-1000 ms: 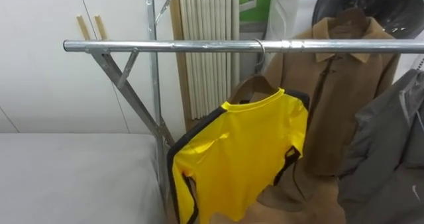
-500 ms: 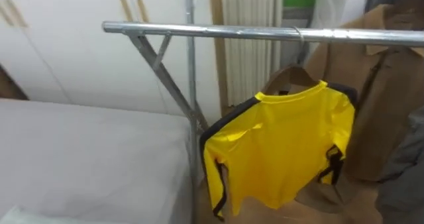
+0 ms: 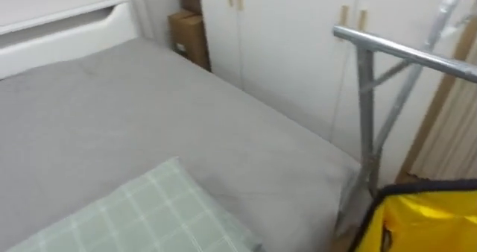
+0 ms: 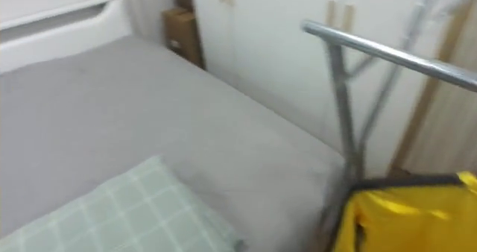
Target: Hang clothes
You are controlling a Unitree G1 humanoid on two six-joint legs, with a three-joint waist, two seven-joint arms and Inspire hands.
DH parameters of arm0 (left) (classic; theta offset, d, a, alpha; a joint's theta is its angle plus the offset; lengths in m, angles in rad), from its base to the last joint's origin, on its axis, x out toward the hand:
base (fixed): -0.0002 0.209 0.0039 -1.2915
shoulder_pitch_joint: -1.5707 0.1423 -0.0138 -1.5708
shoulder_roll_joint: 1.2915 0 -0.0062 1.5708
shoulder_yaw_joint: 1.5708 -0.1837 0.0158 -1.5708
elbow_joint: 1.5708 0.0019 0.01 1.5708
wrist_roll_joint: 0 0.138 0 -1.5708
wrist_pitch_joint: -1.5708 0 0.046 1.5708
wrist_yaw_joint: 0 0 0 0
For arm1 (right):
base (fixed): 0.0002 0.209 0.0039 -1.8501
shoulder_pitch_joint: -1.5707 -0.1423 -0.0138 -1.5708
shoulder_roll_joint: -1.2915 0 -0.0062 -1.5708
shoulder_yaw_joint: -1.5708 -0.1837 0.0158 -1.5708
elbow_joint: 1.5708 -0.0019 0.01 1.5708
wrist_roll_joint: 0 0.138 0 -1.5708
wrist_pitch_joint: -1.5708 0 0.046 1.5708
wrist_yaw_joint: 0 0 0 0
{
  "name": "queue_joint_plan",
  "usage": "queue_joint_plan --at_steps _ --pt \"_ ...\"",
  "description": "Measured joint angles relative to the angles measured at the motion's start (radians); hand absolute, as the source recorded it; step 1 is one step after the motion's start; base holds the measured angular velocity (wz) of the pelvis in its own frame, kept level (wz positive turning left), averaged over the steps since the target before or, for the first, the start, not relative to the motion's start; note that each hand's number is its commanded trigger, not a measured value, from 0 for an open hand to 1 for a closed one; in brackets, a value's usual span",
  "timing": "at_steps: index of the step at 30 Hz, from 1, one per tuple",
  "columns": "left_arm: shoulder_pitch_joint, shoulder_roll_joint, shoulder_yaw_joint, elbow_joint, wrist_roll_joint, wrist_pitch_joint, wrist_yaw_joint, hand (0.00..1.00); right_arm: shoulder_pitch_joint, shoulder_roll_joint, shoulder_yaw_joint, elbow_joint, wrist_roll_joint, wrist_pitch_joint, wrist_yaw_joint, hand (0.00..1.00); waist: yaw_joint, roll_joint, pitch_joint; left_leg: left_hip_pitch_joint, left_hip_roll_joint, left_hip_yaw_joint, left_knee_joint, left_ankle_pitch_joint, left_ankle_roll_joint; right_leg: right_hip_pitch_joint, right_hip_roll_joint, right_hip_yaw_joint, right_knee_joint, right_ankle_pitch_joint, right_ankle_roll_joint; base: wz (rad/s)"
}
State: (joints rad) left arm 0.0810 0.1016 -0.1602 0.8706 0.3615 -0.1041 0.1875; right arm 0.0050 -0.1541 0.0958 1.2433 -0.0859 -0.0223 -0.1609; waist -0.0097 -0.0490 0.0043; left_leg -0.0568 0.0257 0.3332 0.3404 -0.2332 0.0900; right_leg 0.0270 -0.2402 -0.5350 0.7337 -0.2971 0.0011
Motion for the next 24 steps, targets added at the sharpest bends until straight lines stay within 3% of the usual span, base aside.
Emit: queue_joint_plan --at_steps 1,2,4,5,6,7,8,9,10,14,18,24 --pt "-0.008 -0.006 -0.003 0.014 -0.007 -0.012 0.000 0.00 -0.003 0.006 0.000 0.000 0.014 -0.001 0.003 0.00 0.007 -0.002 -0.0009 0.000 0.000 -0.049 0.000 0.001 0.001 -0.040 0.038 0.105 -0.015 -0.030 0.007 1.22" --pt "-0.009 -0.009 -0.005 0.015 -0.008 -0.013 0.000 0.00 -0.005 0.005 0.000 0.000 0.018 -0.002 0.003 0.00 0.007 -0.002 -0.0009 0.000 0.000 -0.069 0.000 0.002 0.001 -0.054 0.055 0.145 -0.032 -0.034 0.009 1.25" --pt "-0.010 -0.008 -0.005 0.014 -0.009 -0.021 0.000 0.00 0.000 0.006 -0.001 0.001 0.025 -0.007 -0.007 0.00 -0.010 -0.003 -0.0007 0.001 -0.005 -0.179 -0.002 0.005 -0.003 -0.073 0.126 0.290 -0.223 -0.021 0.022 1.39" --pt "-0.010 -0.005 -0.005 0.015 -0.009 -0.023 0.000 0.00 0.001 0.006 -0.002 0.001 0.025 -0.008 -0.010 0.00 -0.016 -0.004 -0.0006 0.002 -0.007 -0.208 -0.003 0.007 -0.005 -0.069 0.141 0.321 -0.296 -0.005 0.025 1.40" --pt "-0.012 0.000 -0.001 0.015 -0.008 -0.025 0.001 0.00 0.003 0.007 -0.002 0.002 0.024 -0.011 -0.013 0.00 -0.020 -0.012 0.0003 0.005 -0.018 -0.257 -0.004 0.011 -0.012 -0.059 0.163 0.387 -0.426 0.051 0.032 1.27" --pt "-0.013 0.009 0.000 0.014 -0.008 -0.027 0.004 0.00 0.005 0.011 -0.002 0.001 0.024 -0.012 -0.016 0.00 -0.022 -0.032 0.0068 0.010 -0.038 -0.299 -0.004 0.007 -0.020 -0.050 0.171 0.432 -0.494 0.159 0.048 1.30" --pt "-0.012 0.008 0.000 0.017 -0.008 -0.026 0.006 0.00 0.011 0.011 -0.002 0.002 0.023 -0.012 -0.017 0.00 -0.029 -0.033 0.0056 0.011 -0.043 -0.324 -0.003 0.005 -0.025 -0.039 0.176 0.440 -0.491 0.162 0.045 1.02" --pt "-0.006 0.003 0.000 0.016 -0.008 -0.031 0.016 0.00 0.014 0.011 -0.002 0.001 0.023 -0.012 -0.018 0.00 -0.011 -0.029 0.0010 0.017 -0.041 -0.342 -0.010 0.001 -0.038 -0.020 0.185 0.424 -0.507 0.160 0.042 0.58" --pt "-0.005 0.002 0.002 0.016 -0.008 -0.034 0.031 0.00 -0.002 0.013 -0.002 -0.001 0.021 -0.012 -0.013 0.00 0.007 -0.028 0.0021 0.016 -0.038 -0.356 -0.014 -0.002 -0.049 -0.007 0.197 0.410 -0.534 0.158 0.034 0.34" --pt "0.013 0.002 0.023 0.014 -0.018 -0.041 0.080 0.00 -0.018 0.012 0.001 -0.045 0.006 -0.011 0.001 0.00 0.024 -0.017 0.0009 0.026 -0.029 -0.391 -0.049 0.016 -0.078 0.011 0.207 0.364 -0.550 0.145 0.006 0.27" --pt "0.045 0.014 0.086 0.015 -0.030 -0.041 0.121 0.00 -0.014 0.008 0.000 -0.045 0.009 -0.012 0.003 0.00 0.037 -0.018 -0.0006 0.070 -0.021 -0.403 -0.091 0.023 -0.091 0.055 0.216 0.351 -0.580 0.134 -0.005 0.13" --pt "0.079 0.013 0.188 0.038 -0.091 -0.027 0.186 0.00 0.042 0.004 -0.045 -0.038 0.002 -0.010 -0.005 0.00 0.030 -0.013 0.0012 0.082 -0.024 -0.420 -0.099 0.024 -0.094 0.107 0.214 0.270 -0.601 0.122 -0.009 0.40"
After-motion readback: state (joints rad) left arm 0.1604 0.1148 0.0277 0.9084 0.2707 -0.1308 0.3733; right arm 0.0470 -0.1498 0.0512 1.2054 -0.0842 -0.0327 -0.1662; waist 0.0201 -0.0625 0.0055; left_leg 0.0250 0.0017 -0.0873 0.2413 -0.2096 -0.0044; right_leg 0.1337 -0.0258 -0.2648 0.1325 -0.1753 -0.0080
